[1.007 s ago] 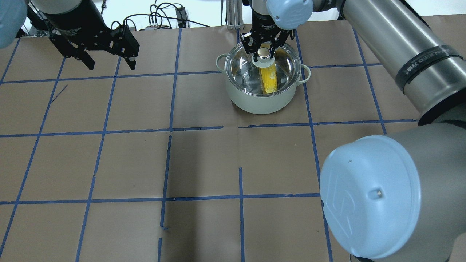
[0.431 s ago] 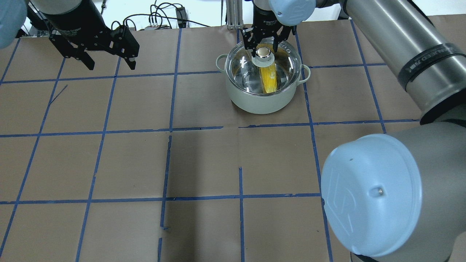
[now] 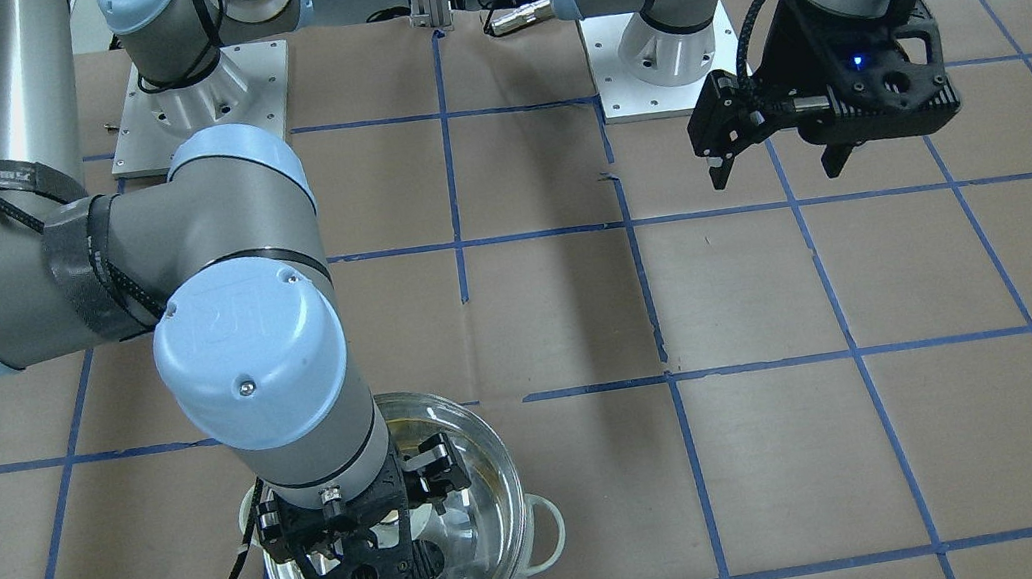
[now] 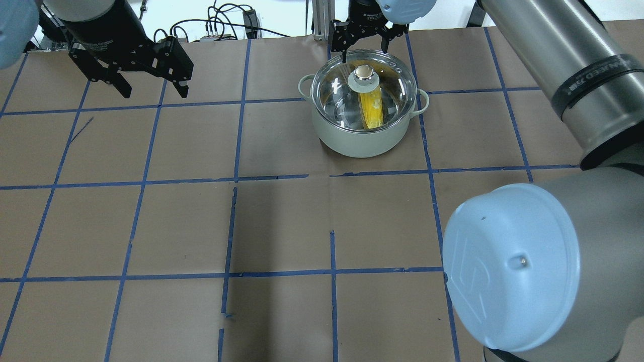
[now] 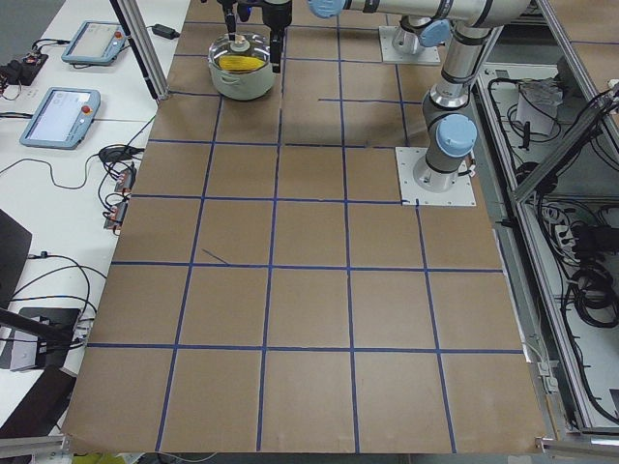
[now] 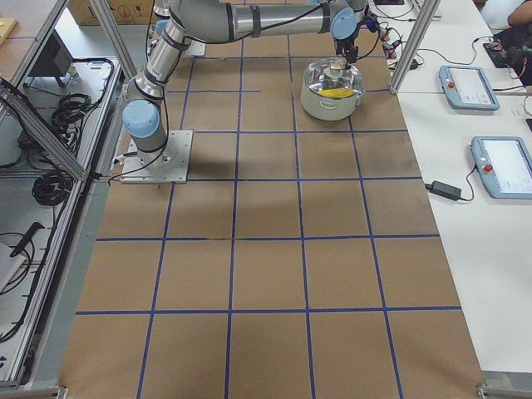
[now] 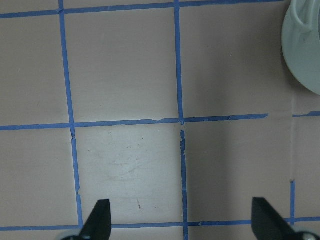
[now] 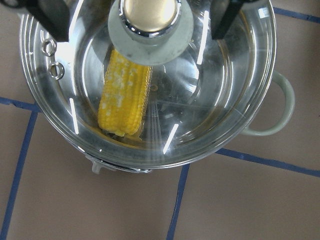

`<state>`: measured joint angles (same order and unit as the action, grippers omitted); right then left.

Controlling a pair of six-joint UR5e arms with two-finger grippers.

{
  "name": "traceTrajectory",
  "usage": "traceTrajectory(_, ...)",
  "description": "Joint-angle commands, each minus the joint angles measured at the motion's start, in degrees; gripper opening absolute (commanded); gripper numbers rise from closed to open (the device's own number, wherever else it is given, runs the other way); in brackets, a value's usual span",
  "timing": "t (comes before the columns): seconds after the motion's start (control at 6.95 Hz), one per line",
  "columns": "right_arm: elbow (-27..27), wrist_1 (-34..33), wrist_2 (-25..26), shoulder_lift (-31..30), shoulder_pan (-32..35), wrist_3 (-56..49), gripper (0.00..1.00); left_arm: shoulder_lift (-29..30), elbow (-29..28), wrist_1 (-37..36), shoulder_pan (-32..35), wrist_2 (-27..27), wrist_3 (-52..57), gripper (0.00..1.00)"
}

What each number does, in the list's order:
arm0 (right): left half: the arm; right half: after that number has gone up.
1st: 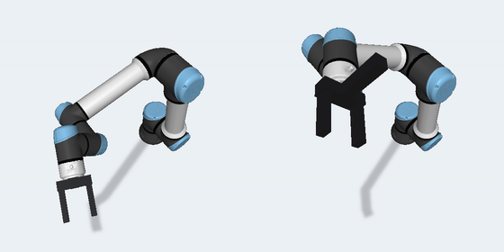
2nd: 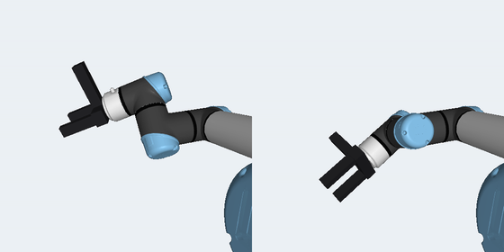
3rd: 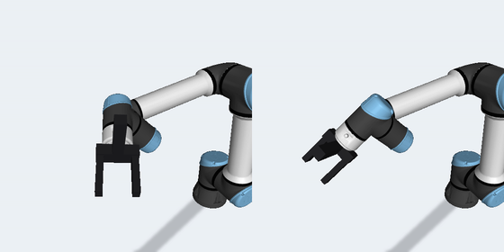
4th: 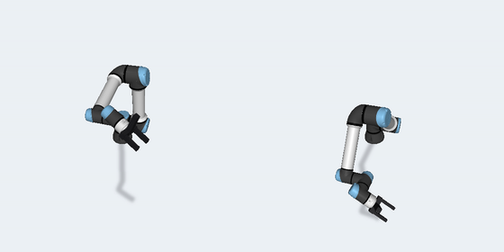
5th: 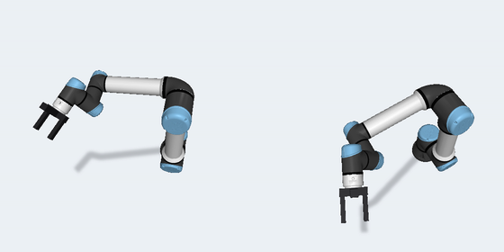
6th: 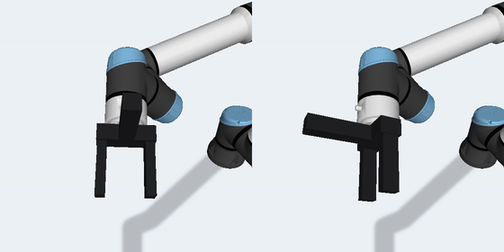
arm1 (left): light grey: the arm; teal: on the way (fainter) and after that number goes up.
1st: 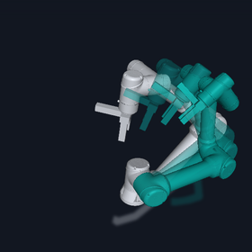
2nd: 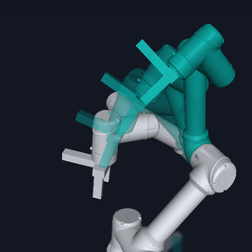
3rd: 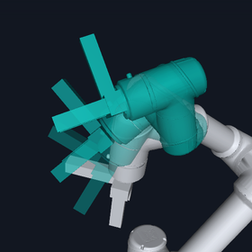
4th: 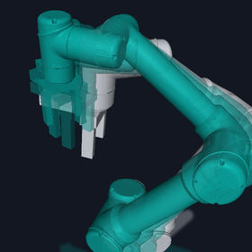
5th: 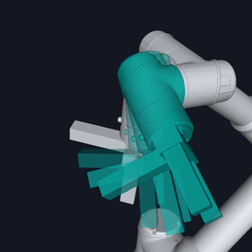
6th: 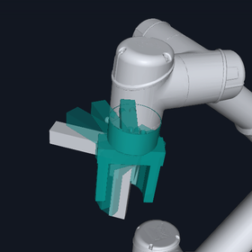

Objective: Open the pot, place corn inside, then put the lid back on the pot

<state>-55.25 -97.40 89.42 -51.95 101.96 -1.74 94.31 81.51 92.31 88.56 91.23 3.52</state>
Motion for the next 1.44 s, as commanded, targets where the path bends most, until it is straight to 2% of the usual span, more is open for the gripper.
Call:
traceTrajectory(0.0,-2.13,1.07,-0.38,-0.25,0.87,0.42,0.98,0.0,0.14,-0.11,0.04,0.0,0.0,1.0)
traceTrajectory(0.58,-2.49,6.86,-0.47,-0.87,1.05,0.24,0.98,-0.35,0.14,0.93,0.04,0.09,0.0,1.0)
traceTrajectory(1.29,-1.26,6.53,-1.09,-0.34,1.66,0.59,0.97,-0.35,0.14,2.09,0.04,0.09,0.0,1.0)
